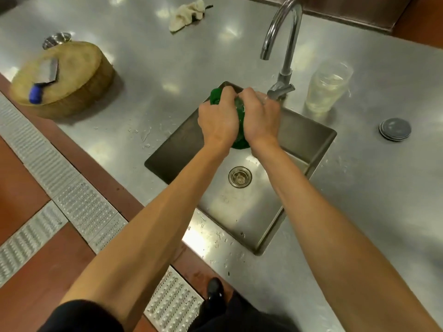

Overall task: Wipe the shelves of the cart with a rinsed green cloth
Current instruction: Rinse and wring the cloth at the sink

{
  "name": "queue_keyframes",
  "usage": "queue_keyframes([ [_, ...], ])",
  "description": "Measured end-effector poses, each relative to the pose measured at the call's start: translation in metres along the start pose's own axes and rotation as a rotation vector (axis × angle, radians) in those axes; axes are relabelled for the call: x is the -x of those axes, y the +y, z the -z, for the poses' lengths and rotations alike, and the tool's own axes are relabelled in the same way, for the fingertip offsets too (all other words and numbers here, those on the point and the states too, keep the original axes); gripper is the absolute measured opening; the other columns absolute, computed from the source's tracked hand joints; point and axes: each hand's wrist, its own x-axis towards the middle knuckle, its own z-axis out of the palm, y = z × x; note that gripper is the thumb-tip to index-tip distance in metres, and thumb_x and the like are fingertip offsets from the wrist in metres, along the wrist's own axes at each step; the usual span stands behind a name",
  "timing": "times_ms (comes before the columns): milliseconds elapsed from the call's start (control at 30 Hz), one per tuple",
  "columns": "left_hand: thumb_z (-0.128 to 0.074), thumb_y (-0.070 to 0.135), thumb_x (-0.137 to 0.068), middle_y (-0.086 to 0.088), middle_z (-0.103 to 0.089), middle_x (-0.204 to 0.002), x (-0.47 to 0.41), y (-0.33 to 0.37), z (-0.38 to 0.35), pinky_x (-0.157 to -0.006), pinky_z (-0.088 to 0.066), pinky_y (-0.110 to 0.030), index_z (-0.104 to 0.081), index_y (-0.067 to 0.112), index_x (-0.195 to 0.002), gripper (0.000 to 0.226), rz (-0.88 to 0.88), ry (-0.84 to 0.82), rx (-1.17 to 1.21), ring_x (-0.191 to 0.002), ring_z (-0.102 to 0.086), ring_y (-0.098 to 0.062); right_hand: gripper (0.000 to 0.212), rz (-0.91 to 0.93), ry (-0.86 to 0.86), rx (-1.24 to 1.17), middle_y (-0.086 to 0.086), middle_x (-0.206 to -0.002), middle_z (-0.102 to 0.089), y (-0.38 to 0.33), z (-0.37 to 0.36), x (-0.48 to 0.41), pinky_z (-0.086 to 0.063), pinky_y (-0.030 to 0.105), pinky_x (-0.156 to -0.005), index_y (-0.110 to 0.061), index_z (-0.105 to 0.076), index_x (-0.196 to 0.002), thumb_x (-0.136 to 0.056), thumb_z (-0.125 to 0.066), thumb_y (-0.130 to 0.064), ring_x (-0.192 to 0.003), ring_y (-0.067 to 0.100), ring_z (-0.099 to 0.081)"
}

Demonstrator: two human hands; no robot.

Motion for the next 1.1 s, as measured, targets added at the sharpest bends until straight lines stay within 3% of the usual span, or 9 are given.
queue_keyframes([
  [233,-0.057,0.035,-0.095,0.004,-0.059,-0.064,-0.003,-0.015,0.007,-0.070,-0.053,-0.035,-0.058,0.019,-0.066,0.033,-0.048,-0.047,-0.096,-0.068,-0.061,-0.013,0.028,-0.124,-0.052,-0.032,-0.003,-0.076,-0.060,0.007,0.000,0.007,-0.046,0.026,-0.063,-0.004,-0.065,-0.084,-0.090,-0.059,-0.031,-0.070,0.009,-0.056],
  [333,-0.060,0.050,-0.092,-0.001,-0.069,-0.097,-0.003,-0.022,0.016,-0.091,-0.058,-0.043,-0.062,0.020,-0.104,0.033,0.006,-0.148,-0.085,-0.093,-0.068,-0.016,0.034,-0.168,-0.102,-0.051,-0.006,-0.108,-0.062,0.012,0.009,0.009,-0.046,0.021,-0.070,-0.018,-0.061,-0.122,-0.092,-0.058,-0.034,-0.093,0.005,-0.061],
  [400,-0.054,0.059,-0.095,-0.006,-0.063,-0.120,-0.002,-0.021,0.022,-0.099,-0.055,-0.046,-0.045,0.019,-0.135,0.058,0.070,-0.208,-0.087,-0.107,-0.065,-0.020,0.054,-0.212,-0.193,-0.087,-0.005,-0.122,-0.060,0.015,0.015,0.007,-0.051,0.026,-0.078,-0.025,-0.052,-0.138,-0.088,-0.058,-0.043,-0.104,0.008,-0.061],
  [467,-0.036,0.067,-0.099,-0.011,-0.054,-0.141,0.000,-0.017,0.023,-0.108,-0.048,-0.049,-0.022,0.019,-0.156,0.075,0.105,-0.267,-0.143,-0.123,-0.059,-0.027,0.065,-0.256,-0.295,-0.113,-0.001,-0.122,-0.067,0.016,0.015,0.008,-0.055,0.037,-0.089,-0.029,-0.059,-0.132,-0.077,-0.060,-0.062,-0.109,0.017,-0.066],
  [600,-0.021,0.054,-0.108,-0.012,-0.036,-0.161,-0.001,-0.007,0.022,-0.116,-0.036,-0.043,0.014,0.021,-0.162,0.072,0.140,-0.355,-0.178,-0.141,-0.044,-0.030,0.078,-0.342,-0.225,-0.111,-0.003,-0.113,-0.073,0.014,0.002,0.017,-0.056,0.041,-0.094,-0.032,-0.066,-0.122,-0.063,-0.067,-0.081,-0.103,0.018,-0.070],
  [767,-0.056,0.048,-0.098,-0.011,-0.062,-0.130,-0.002,-0.016,0.025,-0.096,-0.057,-0.046,-0.037,0.016,-0.149,0.064,0.256,-0.292,0.097,-0.111,-0.067,-0.027,0.028,-0.260,0.038,-0.240,-0.001,-0.089,-0.074,0.016,-0.003,0.025,-0.055,0.028,-0.067,-0.017,-0.070,-0.096,-0.083,-0.073,-0.041,-0.082,0.013,-0.072],
  [900,-0.047,0.076,-0.089,-0.013,-0.066,-0.135,0.015,-0.024,0.039,-0.105,-0.051,-0.046,-0.061,0.016,-0.140,0.080,0.504,-0.559,0.480,-0.121,-0.066,-0.028,0.008,-0.044,0.151,-0.299,-0.001,-0.086,-0.064,0.011,-0.004,0.027,-0.048,0.020,-0.062,-0.015,-0.064,-0.089,-0.084,-0.065,-0.021,-0.082,0.012,-0.063],
  [1000,-0.044,0.076,-0.091,-0.012,-0.066,-0.134,0.012,-0.027,0.039,-0.103,-0.052,-0.045,-0.062,0.013,-0.138,0.080,0.529,-0.628,0.598,-0.123,-0.064,-0.029,0.016,0.055,0.015,-0.188,-0.003,-0.096,-0.063,0.015,0.002,0.022,-0.050,0.024,-0.073,-0.020,-0.064,-0.092,-0.080,-0.054,-0.019,-0.090,0.011,-0.061],
  [1100,-0.039,0.069,-0.097,-0.010,-0.072,-0.108,0.004,-0.018,0.039,-0.075,-0.062,-0.036,-0.066,0.015,-0.124,0.066,0.461,-0.625,0.531,-0.094,-0.072,-0.024,0.049,0.171,-0.212,0.010,-0.008,-0.126,-0.058,0.019,0.013,0.017,-0.050,0.022,-0.094,-0.021,-0.059,-0.131,-0.084,-0.048,-0.009,-0.114,0.003,-0.056],
])
